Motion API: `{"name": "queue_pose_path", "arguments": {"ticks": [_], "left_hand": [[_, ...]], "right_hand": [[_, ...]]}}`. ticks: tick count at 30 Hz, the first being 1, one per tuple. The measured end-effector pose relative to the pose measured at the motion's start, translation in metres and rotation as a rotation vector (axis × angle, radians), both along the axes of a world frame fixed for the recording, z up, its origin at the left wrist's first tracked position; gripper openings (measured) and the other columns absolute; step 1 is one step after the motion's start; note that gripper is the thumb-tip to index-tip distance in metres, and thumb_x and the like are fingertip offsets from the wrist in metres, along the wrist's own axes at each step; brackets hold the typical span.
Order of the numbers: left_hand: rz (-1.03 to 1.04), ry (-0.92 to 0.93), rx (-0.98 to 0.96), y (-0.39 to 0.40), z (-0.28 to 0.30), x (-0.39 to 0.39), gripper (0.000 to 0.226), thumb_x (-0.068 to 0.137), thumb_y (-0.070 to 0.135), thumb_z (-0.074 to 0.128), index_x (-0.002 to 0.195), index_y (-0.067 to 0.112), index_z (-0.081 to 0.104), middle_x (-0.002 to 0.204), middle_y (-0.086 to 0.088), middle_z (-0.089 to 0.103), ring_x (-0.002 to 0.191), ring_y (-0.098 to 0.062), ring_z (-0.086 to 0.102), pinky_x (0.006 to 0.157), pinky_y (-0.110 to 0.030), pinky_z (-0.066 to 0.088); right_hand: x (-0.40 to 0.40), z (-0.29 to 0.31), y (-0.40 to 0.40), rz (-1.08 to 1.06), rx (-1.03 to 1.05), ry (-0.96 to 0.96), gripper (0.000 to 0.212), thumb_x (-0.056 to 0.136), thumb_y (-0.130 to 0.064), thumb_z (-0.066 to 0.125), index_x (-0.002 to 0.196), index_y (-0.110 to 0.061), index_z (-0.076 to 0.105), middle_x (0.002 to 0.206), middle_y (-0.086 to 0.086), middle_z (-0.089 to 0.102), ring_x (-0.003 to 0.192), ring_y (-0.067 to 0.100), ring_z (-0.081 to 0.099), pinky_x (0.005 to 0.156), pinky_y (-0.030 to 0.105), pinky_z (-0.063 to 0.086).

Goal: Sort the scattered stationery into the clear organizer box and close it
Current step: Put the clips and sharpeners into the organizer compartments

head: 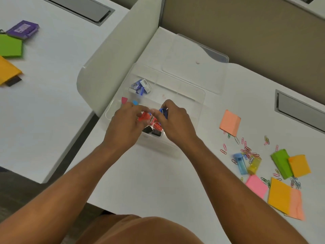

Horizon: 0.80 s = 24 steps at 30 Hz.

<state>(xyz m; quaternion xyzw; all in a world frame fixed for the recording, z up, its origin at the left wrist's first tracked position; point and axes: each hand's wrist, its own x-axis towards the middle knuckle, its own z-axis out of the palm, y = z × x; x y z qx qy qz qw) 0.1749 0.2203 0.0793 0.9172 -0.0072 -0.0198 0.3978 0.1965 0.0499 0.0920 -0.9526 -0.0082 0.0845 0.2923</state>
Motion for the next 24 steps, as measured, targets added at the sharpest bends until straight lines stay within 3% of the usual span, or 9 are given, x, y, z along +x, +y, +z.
{"name": "queue_pose_path", "arguments": {"ticks": [3, 5, 8, 10, 14, 16, 19, 21, 24], "left_hand": [[-0.023, 0.051, 0.028, 0.0, -0.001, -0.004, 0.043, 0.088, 0.034, 0.08, 0.128, 0.026, 0.069, 0.113, 0.002, 0.07, 0.08, -0.012, 0.06, 0.085, -0.031, 0.053], [-0.024, 0.049, 0.026, -0.001, -0.002, -0.005, 0.044, 0.088, 0.035, 0.08, 0.129, 0.025, 0.068, 0.115, 0.002, 0.073, 0.081, -0.011, 0.058, 0.083, -0.029, 0.05], [-0.009, 0.018, 0.015, -0.003, -0.005, -0.005, 0.037, 0.089, 0.033, 0.079, 0.124, 0.026, 0.07, 0.114, 0.005, 0.073, 0.082, -0.007, 0.057, 0.079, -0.02, 0.043], [-0.007, 0.001, 0.024, -0.003, -0.008, -0.002, 0.034, 0.091, 0.032, 0.078, 0.123, 0.026, 0.07, 0.114, 0.006, 0.073, 0.085, -0.005, 0.056, 0.075, -0.012, 0.038], [-0.02, -0.012, 0.058, -0.004, -0.01, 0.002, 0.045, 0.09, 0.027, 0.079, 0.133, 0.024, 0.066, 0.13, 0.001, 0.061, 0.101, -0.008, 0.058, 0.079, -0.014, 0.038], [0.006, -0.024, 0.044, -0.008, -0.006, 0.001, 0.046, 0.092, 0.02, 0.076, 0.136, 0.023, 0.063, 0.135, -0.001, 0.054, 0.102, -0.015, 0.061, 0.078, -0.019, 0.044], [0.02, -0.133, -0.006, -0.018, -0.001, -0.005, 0.04, 0.093, 0.014, 0.069, 0.132, 0.024, 0.064, 0.131, -0.003, 0.052, 0.095, -0.025, 0.065, 0.076, -0.02, 0.05], [0.017, -0.224, -0.055, -0.028, 0.002, -0.015, 0.033, 0.094, 0.012, 0.066, 0.126, 0.02, 0.067, 0.125, -0.004, 0.053, 0.09, -0.02, 0.062, 0.073, -0.006, 0.044], [0.013, -0.315, -0.125, -0.05, 0.008, -0.033, 0.026, 0.091, 0.002, 0.064, 0.116, 0.009, 0.069, 0.114, -0.007, 0.054, 0.087, -0.009, 0.05, 0.074, -0.003, 0.039]], "right_hand": [[0.013, 0.0, 0.009, -0.029, -0.094, 0.059, 0.052, 0.099, -0.067, 0.041, 0.115, -0.019, 0.053, 0.089, 0.002, 0.067, 0.08, 0.022, 0.063, 0.066, 0.034, 0.046], [0.01, -0.003, 0.008, -0.079, -0.098, 0.076, 0.049, 0.102, -0.063, 0.035, 0.112, -0.018, 0.052, 0.089, 0.003, 0.067, 0.08, 0.023, 0.064, 0.066, 0.035, 0.047], [-0.01, -0.005, 0.005, -0.099, 0.0, 0.106, 0.023, 0.105, -0.037, 0.039, 0.102, -0.016, 0.049, 0.087, 0.005, 0.063, 0.074, 0.022, 0.058, 0.059, 0.034, 0.042], [-0.025, -0.006, 0.004, -0.055, 0.066, 0.133, 0.007, 0.102, -0.023, 0.047, 0.105, -0.017, 0.048, 0.095, 0.004, 0.062, 0.077, 0.02, 0.057, 0.063, 0.032, 0.043], [-0.038, -0.008, 0.008, 0.042, 0.087, 0.141, 0.049, 0.096, -0.006, 0.057, 0.141, -0.02, 0.044, 0.138, 0.005, 0.051, 0.112, 0.022, 0.058, 0.091, 0.028, 0.049], [-0.038, -0.008, 0.006, 0.014, 0.091, 0.09, 0.057, 0.095, -0.01, 0.065, 0.145, -0.022, 0.043, 0.143, 0.004, 0.047, 0.115, 0.021, 0.059, 0.093, 0.024, 0.047], [-0.035, -0.01, 0.0, -0.033, 0.097, 0.057, 0.05, 0.09, -0.015, 0.074, 0.135, -0.021, 0.053, 0.133, 0.003, 0.054, 0.107, 0.02, 0.062, 0.09, 0.026, 0.051], [-0.034, -0.013, 0.0, -0.039, 0.118, 0.039, 0.037, 0.089, -0.013, 0.074, 0.123, -0.019, 0.061, 0.119, 0.004, 0.06, 0.097, 0.021, 0.064, 0.089, 0.036, 0.056], [-0.038, -0.015, -0.001, -0.031, 0.179, -0.044, 0.023, 0.09, -0.015, 0.067, 0.112, -0.02, 0.066, 0.104, 0.001, 0.065, 0.093, 0.018, 0.063, 0.081, 0.041, 0.056]]}}
